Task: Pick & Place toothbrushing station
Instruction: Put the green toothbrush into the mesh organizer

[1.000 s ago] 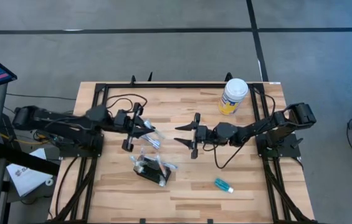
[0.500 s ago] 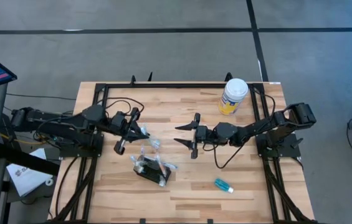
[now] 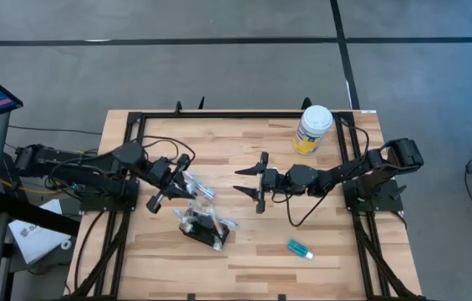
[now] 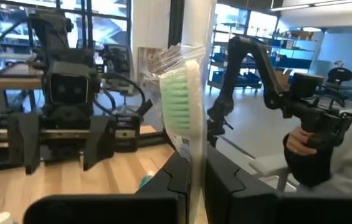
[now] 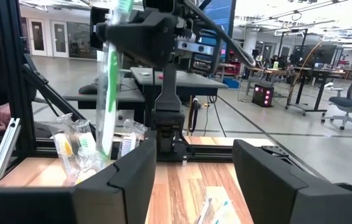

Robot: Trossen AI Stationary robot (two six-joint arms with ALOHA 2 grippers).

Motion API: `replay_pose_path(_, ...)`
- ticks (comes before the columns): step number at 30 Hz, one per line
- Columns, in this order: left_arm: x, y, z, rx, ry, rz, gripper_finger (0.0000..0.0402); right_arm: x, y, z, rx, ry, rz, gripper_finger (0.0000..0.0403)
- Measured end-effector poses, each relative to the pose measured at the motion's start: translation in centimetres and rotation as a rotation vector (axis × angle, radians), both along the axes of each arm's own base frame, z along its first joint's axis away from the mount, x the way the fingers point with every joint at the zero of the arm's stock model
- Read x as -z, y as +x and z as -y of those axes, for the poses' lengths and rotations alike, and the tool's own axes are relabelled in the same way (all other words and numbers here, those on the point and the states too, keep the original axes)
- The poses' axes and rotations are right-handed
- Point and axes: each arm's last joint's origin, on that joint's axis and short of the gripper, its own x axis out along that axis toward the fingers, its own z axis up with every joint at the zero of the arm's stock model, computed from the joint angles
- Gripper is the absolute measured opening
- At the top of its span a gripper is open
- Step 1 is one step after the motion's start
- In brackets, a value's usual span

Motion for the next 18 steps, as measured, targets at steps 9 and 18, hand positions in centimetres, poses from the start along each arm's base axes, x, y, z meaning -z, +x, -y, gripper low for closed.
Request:
replay_pose_path(9,0.7,0.0,0.3,0.012,0.029,-0.057,0.0008,0.1,0.0,0.0,0.000,-0.002,-0.012,0.0196)
replay_pose_path(18,1.3,-1.1,1.6,0.079,0.085,-0.037,0.0008,0.3,0.0,0.0,0.000,-0.004,-0.030,0.0196)
